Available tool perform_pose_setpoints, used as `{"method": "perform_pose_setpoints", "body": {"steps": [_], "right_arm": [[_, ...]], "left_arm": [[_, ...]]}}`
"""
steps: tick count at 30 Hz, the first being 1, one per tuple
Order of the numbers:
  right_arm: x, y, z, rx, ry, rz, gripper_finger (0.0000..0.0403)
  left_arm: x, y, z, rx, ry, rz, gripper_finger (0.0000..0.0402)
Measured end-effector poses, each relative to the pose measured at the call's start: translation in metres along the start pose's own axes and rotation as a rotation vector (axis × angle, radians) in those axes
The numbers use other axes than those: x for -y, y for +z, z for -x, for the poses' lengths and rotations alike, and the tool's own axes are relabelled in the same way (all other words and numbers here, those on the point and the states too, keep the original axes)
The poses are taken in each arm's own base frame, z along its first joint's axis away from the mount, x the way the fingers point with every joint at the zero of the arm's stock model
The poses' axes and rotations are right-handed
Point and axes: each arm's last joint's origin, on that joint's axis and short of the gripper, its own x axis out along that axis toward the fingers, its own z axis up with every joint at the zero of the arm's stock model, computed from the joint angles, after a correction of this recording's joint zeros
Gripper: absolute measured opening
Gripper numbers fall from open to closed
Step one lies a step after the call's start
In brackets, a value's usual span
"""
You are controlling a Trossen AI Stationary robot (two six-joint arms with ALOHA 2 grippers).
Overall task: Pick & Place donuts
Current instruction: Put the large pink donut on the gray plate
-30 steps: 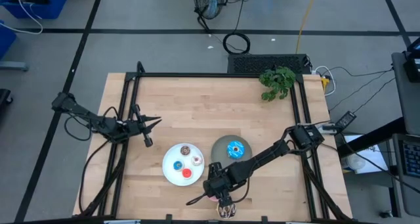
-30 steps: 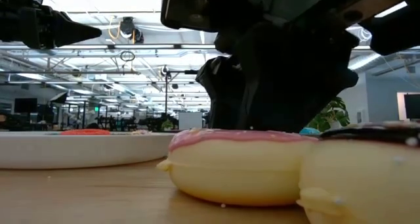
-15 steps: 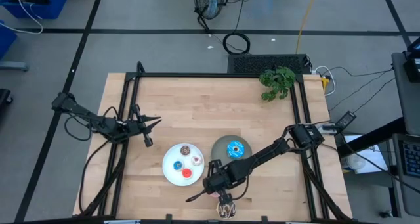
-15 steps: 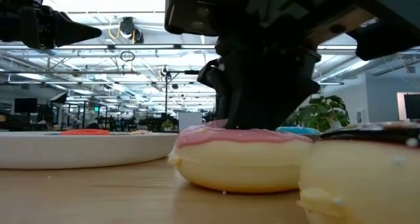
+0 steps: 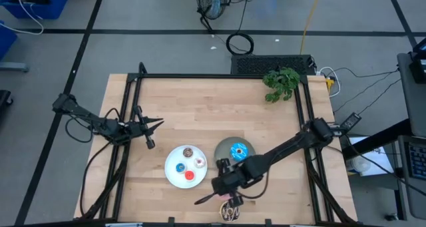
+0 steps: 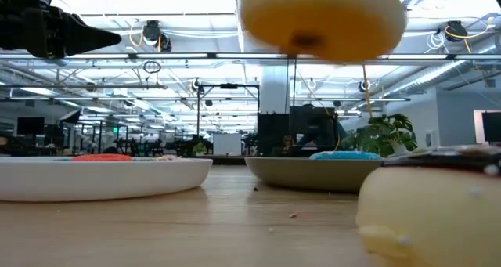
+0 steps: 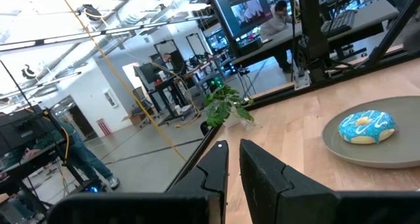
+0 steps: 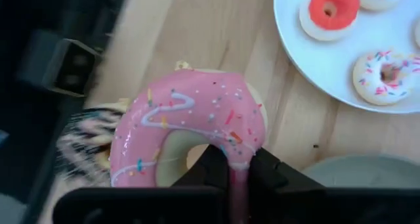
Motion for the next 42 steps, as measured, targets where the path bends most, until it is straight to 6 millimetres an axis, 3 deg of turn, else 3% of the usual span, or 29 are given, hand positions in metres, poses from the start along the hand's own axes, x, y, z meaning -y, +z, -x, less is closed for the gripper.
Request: {"method": "perform_pose_setpoints", "body": {"steps": [13,20,24,31,35,42], "right_arm": [[-0.011,-0.011,0.095,0.149,0.049,-0.040,0.0007],[0.004,-0.056,0.131,0.337,-0.007,-0.119,0.0007],[0.019,-0.097,0.130,0.375,-0.017,-0.273,0.0007],[0.032,-0.159,0.110,0.291,-0.021,-0.468,0.0007],[0.035,-0.175,0.099,0.307,-0.013,-0.492,0.0007],[0.035,-0.183,0.088,0.366,0.016,-0.503,0.0007]], "left_arm": [[0.000,0.000,0.000,0.000,0.000,0.002,0.0047],[0.000,0.000,0.000,-0.001,0.000,0.001,0.0047],[0.000,0.000,0.000,-0.004,0.006,0.002,0.0047],[0.000,0.000,0.000,-0.003,0.006,0.003,0.0047],[0.000,0.000,0.000,-0.003,0.006,0.004,0.0047],[0.000,0.000,0.000,-0.003,0.006,0.005,0.0047]]}}
